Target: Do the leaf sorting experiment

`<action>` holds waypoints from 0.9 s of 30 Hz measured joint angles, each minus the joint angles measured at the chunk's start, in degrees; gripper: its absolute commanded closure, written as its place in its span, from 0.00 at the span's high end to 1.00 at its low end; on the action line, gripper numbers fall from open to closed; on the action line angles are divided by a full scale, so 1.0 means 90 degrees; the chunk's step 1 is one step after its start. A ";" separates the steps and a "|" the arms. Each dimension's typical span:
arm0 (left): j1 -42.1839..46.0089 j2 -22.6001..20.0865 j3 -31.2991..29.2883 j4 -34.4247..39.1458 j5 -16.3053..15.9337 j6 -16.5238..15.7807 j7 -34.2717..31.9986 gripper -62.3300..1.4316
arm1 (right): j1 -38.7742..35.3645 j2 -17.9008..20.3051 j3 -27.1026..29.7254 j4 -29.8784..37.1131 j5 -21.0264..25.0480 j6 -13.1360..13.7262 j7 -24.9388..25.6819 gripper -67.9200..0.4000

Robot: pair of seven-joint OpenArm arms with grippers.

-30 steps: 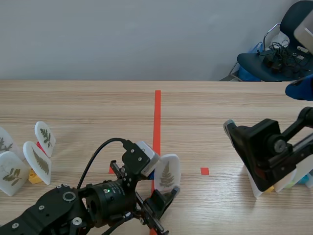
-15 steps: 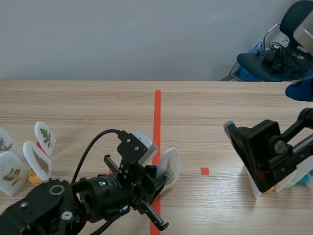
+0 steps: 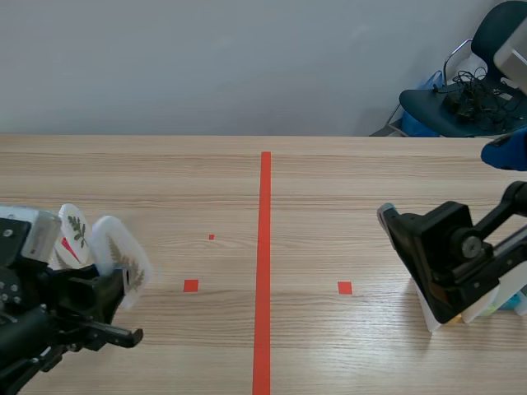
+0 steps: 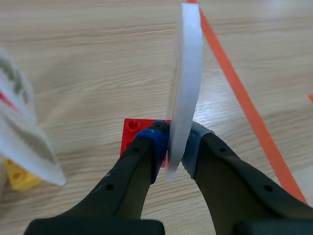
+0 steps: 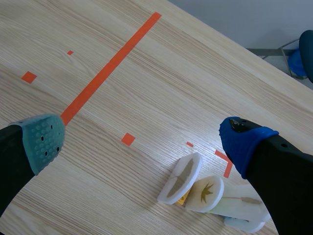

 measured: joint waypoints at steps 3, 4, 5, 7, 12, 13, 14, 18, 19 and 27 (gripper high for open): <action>-0.0141 0.0046 -0.0090 -0.0165 -0.0049 0.0019 -0.0257 0.13 | 0.0000 0.0000 0.0000 0.0000 0.0000 0.0000 0.0000 1.00; -0.0223 0.0109 -0.0090 -0.0211 -0.0049 0.0080 -0.0342 0.13 | 0.0000 0.0000 0.0000 0.0000 0.0000 0.0002 0.0000 1.00; -0.0333 0.0170 -0.0083 -0.0262 -0.0049 0.0221 -0.0333 0.13 | 0.0000 0.0000 0.0000 0.0000 0.0000 0.0002 0.0000 1.00; -0.0595 0.0260 -0.0068 -0.0457 -0.0049 0.0537 -0.0330 0.13 | 0.0000 0.0000 0.0000 0.0000 0.0000 0.0000 0.0000 1.00; -0.1154 0.0282 -0.0051 -0.1321 -0.0049 0.0884 -0.0330 0.13 | 0.0000 0.0000 0.0000 0.0000 0.0000 0.0002 0.0000 1.00; -0.1212 0.0279 -0.0039 -0.1486 -0.0049 0.1027 -0.0335 0.13 | 0.0000 0.0000 0.0000 0.0000 0.0000 0.0000 0.0000 1.00; -0.1253 0.0279 -0.0034 -0.1637 -0.0049 0.1115 -0.0345 0.13 | 0.0000 0.0000 0.0000 0.0000 0.0000 0.0000 0.0000 1.00; -0.1256 0.0279 -0.0034 -0.1928 -0.0041 0.1158 -0.0410 0.22 | 0.0000 0.0000 0.0000 0.0000 0.0000 0.0000 0.0000 1.00; -0.1246 0.0279 -0.0034 -0.1931 0.0005 0.1158 -0.0413 0.28 | 0.0000 0.0000 0.0000 0.0000 0.0000 0.0000 0.0000 1.00; -0.1209 0.0274 -0.0034 -0.1639 0.0100 0.1127 -0.0384 0.62 | 0.0000 0.0000 0.0000 0.0000 0.0000 0.0000 0.0000 1.00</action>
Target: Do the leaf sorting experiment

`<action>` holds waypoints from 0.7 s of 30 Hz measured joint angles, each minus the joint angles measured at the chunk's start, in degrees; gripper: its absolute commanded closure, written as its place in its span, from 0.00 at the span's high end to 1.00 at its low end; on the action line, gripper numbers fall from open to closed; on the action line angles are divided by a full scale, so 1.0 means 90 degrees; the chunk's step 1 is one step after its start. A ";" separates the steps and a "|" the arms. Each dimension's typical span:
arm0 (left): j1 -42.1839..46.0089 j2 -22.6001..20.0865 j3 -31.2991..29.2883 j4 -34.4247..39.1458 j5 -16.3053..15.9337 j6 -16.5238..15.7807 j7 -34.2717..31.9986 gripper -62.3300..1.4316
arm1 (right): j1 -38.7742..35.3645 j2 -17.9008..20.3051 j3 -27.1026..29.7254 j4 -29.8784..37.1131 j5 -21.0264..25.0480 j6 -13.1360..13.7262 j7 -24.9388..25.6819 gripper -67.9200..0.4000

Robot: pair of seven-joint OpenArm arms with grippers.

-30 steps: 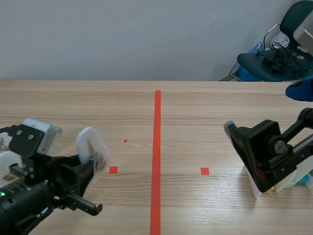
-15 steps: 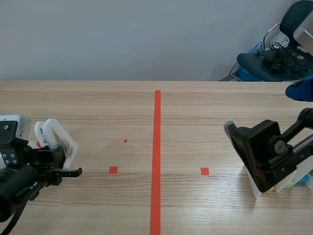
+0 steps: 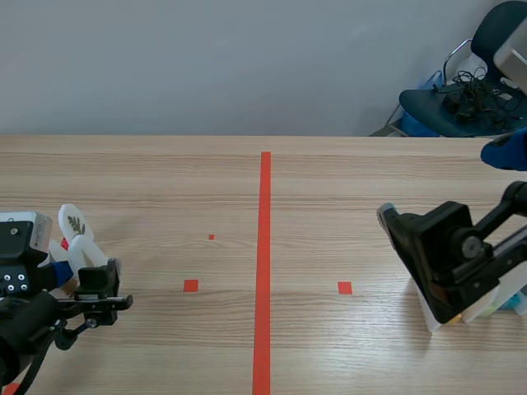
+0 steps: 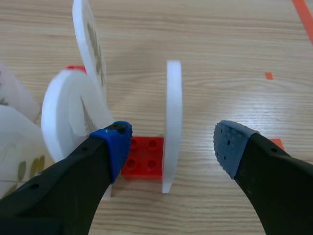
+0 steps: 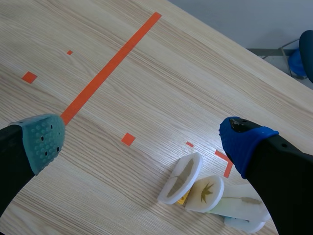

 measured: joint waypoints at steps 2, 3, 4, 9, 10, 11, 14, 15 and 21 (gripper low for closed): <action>0.0092 -0.0015 0.0000 0.0406 0.0000 -0.0002 0.0148 0.62 | 0.0000 0.0000 0.0000 0.0000 0.0000 0.0002 0.0000 1.00; 0.0158 -0.0036 0.0000 0.0699 0.0000 -0.0017 0.0253 0.62 | 0.0000 0.0000 0.0000 0.0000 0.0000 0.0000 0.0000 1.00; 0.0223 -0.0070 -0.0005 0.1003 0.0000 -0.0017 0.0299 0.62 | 0.0000 0.0002 0.0000 0.0000 0.0000 0.0002 0.0000 1.00; 0.0517 -0.0265 -0.0321 0.2924 0.0000 -0.0121 0.0942 0.67 | 0.0000 0.0000 0.0000 0.0000 0.0000 0.0000 0.0000 1.00; 0.0571 -0.0359 -0.0384 0.3308 0.0000 -0.0185 0.1110 0.72 | 0.0000 0.0000 0.0000 0.0000 0.0000 0.0000 0.0000 1.00; 0.0627 -0.0474 -0.0437 0.3665 -0.0002 -0.0376 0.1253 0.79 | 0.0000 0.0000 0.0000 0.0000 0.0000 0.0002 0.0000 1.00; 0.0967 -0.0891 -0.0452 0.4486 -0.0007 -0.1195 0.1268 1.00 | 0.0000 0.0000 0.0000 0.0000 0.0000 0.0000 0.0000 1.00; 0.1137 -0.1022 -0.0447 0.4682 -0.0041 -0.1523 0.1265 1.00 | 0.0000 0.0000 0.0000 0.0000 0.0000 0.0000 0.0000 1.00; 0.2251 -0.1486 -0.0406 0.5105 -0.0979 -0.1953 0.1290 1.00 | -0.0202 0.0000 0.0000 0.0000 0.0000 -0.0131 0.0002 1.00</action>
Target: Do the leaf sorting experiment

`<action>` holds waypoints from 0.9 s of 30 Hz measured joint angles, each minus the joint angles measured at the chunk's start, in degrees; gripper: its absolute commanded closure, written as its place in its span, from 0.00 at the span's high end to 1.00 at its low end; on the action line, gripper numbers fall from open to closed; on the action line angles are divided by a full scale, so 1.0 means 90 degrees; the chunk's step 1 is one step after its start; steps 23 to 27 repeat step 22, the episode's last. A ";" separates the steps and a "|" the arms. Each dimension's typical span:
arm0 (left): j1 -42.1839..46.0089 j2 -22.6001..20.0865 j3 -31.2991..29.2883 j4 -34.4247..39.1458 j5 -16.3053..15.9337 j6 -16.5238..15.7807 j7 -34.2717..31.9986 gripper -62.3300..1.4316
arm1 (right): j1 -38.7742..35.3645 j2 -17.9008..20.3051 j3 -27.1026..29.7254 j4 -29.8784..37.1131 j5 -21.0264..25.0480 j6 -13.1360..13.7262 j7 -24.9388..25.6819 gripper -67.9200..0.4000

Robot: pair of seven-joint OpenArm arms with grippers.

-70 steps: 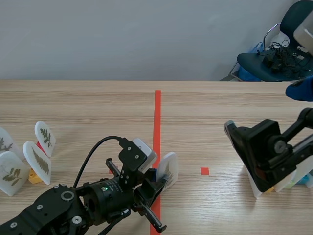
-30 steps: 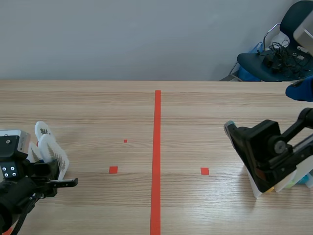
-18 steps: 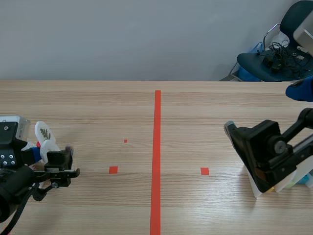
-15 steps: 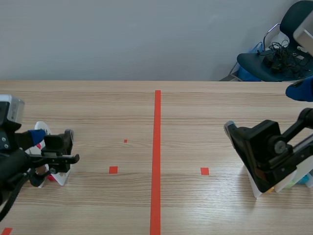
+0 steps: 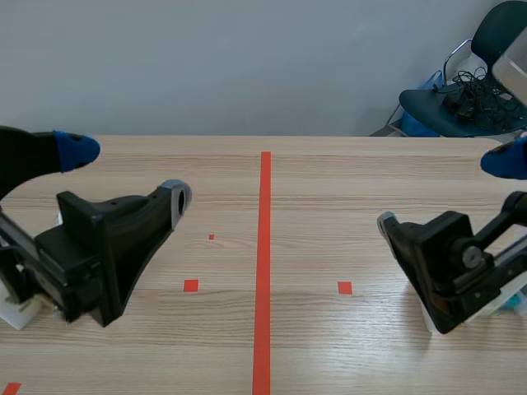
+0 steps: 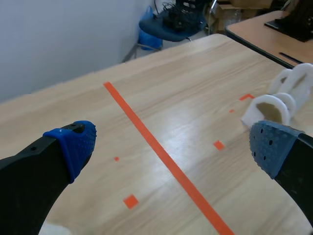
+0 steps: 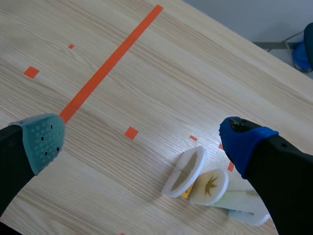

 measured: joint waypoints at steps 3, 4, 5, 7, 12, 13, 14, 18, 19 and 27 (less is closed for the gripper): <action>0.0372 -0.0097 0.0000 0.0000 -0.0024 0.0005 0.0029 1.00 | -0.0085 0.0000 0.0000 0.0000 -0.0005 -0.0287 -0.0136 1.00; 0.0420 -0.0097 0.0000 -0.0002 -0.0024 0.0007 0.0051 1.00 | -0.0102 0.0000 -0.0002 0.0000 -0.0002 -0.0401 -0.0187 1.00; 0.0430 -0.0097 0.0000 -0.0002 -0.0024 0.0029 0.0049 1.00 | -0.0121 0.0000 -0.0002 0.0000 -0.0005 -0.0466 -0.0143 1.00; 0.0374 -0.0095 0.0000 -0.0007 -0.0024 0.0049 0.0019 1.00 | -0.0153 0.0000 0.0000 0.0000 -0.0019 -0.0442 -0.0138 1.00; 0.0233 -0.0095 0.0000 -0.0007 -0.0022 0.0046 -0.0024 1.00 | -0.0155 0.0000 0.0000 0.0000 -0.0019 -0.0442 -0.0083 1.00; 0.0233 -0.0095 0.0000 -0.0007 -0.0024 0.0046 -0.0024 1.00 | -0.0155 0.0000 0.0000 0.0000 -0.0022 -0.0442 -0.0066 1.00; 0.0233 -0.0095 0.0000 -0.0007 -0.0024 0.0046 -0.0024 1.00 | -0.0155 0.0000 0.0000 0.0000 -0.0022 -0.0442 -0.0027 1.00; 0.0233 -0.0095 0.0000 -0.0010 0.0100 0.0046 -0.0024 1.00 | -0.0153 0.0000 0.0000 0.0000 -0.0019 -0.0442 0.0019 1.00; 0.0233 -0.0095 0.0000 -0.0010 0.0095 0.0046 -0.0024 1.00 | -0.0153 0.0000 0.0000 0.0000 -0.0019 -0.0442 0.0019 1.00; 0.0233 -0.0095 0.0000 -0.0015 0.0095 0.0046 -0.0024 1.00 | -0.0153 0.0000 0.0000 0.0000 -0.0019 -0.0442 0.0019 1.00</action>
